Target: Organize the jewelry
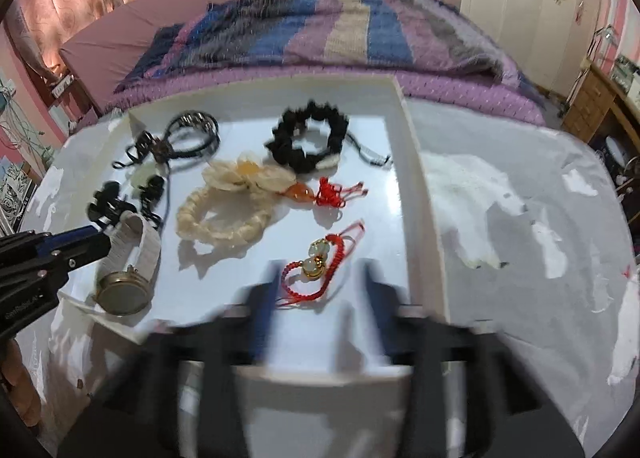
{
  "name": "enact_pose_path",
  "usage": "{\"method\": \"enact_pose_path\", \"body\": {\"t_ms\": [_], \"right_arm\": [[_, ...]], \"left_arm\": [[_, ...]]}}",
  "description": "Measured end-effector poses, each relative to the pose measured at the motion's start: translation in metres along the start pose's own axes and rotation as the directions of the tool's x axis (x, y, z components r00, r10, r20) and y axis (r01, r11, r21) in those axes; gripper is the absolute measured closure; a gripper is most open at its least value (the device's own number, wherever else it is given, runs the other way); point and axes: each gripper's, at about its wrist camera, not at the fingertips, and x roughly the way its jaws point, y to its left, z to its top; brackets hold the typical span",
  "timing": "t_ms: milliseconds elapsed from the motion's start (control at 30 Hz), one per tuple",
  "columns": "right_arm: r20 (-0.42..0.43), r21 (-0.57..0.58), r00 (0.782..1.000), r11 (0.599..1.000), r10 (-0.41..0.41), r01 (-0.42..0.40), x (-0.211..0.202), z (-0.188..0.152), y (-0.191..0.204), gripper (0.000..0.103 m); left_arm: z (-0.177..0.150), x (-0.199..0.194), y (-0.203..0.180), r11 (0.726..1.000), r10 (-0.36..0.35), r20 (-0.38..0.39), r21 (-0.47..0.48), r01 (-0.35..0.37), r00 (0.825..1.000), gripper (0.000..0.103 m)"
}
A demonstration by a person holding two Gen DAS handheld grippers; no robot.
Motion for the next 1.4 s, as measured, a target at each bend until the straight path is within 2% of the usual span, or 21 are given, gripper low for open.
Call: {"method": "enact_pose_path", "body": {"t_ms": [133, 167, 267, 367, 433, 533, 633, 733, 833, 900, 1000, 1100, 1233, 1400], "right_arm": [[0.05, -0.021, 0.999, 1.0, 0.005, -0.004, -0.038, -0.009, 0.01, 0.049], [0.072, -0.033, 0.997, 0.999, -0.004, 0.006, -0.053, -0.014, 0.014, 0.049], [0.127, -0.036, 0.992, 0.999, 0.0, 0.004, -0.095, -0.035, 0.021, 0.046], [0.192, -0.026, 0.981, 1.0, -0.003, 0.008, -0.139, -0.061, 0.027, 0.042], [0.243, -0.018, 0.97, 1.0, -0.02, 0.025, -0.169, -0.082, 0.033, 0.031], [0.308, 0.0, 0.951, 0.999, -0.033, 0.035, -0.206, -0.109, 0.039, 0.017], [0.384, 0.015, 0.921, 0.998, -0.069, 0.068, -0.237, -0.134, 0.046, 0.006], [0.43, 0.035, 0.899, 0.997, -0.083, 0.076, -0.25, -0.157, 0.048, 0.005], [0.455, 0.034, 0.886, 0.996, -0.086, 0.079, -0.245, -0.173, 0.05, 0.002], [0.469, 0.03, 0.875, 0.992, -0.122, 0.122, -0.236, -0.18, 0.052, 0.002], [0.477, 0.015, 0.865, 0.985, -0.156, 0.17, -0.226, -0.182, 0.057, 0.002], [0.473, 0.006, 0.869, 0.987, -0.147, 0.163, -0.215, -0.182, 0.055, 0.002], [0.433, 0.01, 0.894, 0.993, -0.111, 0.118, -0.202, -0.184, 0.049, 0.002], [0.441, 0.018, 0.889, 0.992, -0.121, 0.126, -0.199, -0.188, 0.049, 0.002]], "left_arm": [[-0.019, -0.045, 0.001, 1.0, 0.02, 0.078, -0.001, -0.02, 0.997, 0.04], [-0.029, -0.062, 0.002, 1.0, 0.023, 0.11, -0.007, -0.022, 0.994, 0.032], [-0.056, -0.103, 0.004, 0.999, 0.043, 0.202, -0.017, -0.04, 0.979, 0.01], [-0.089, -0.145, 0.007, 0.997, 0.077, 0.29, -0.035, -0.069, 0.954, 0.003], [-0.11, -0.168, 0.006, 0.996, 0.092, 0.328, -0.044, -0.082, 0.94, 0.003], [-0.14, -0.194, 0.002, 0.987, 0.16, 0.367, -0.068, -0.146, 0.916, 0.003], [-0.169, -0.211, 0.001, 0.984, 0.178, 0.395, -0.088, -0.156, 0.901, 0.003], [-0.194, -0.214, 0.003, 0.982, 0.186, 0.419, -0.105, -0.156, 0.889, 0.003], [-0.211, -0.21, 0.008, 0.967, 0.253, 0.447, -0.142, -0.211, 0.858, 0.003], [-0.217, -0.202, 0.01, 0.956, 0.291, 0.46, -0.158, -0.245, 0.839, 0.003], [-0.221, -0.196, 0.011, 0.952, 0.306, 0.475, -0.156, -0.264, 0.825, 0.003], [-0.223, -0.194, 0.01, 0.952, 0.304, 0.493, -0.144, -0.269, 0.815, 0.003], [-0.227, -0.193, 0.013, 0.96, 0.281, 0.492, -0.142, -0.243, 0.824, 0.003], [-0.227, -0.19, 0.021, 0.962, 0.272, 0.474, -0.163, -0.221, 0.837, 0.003]]}}
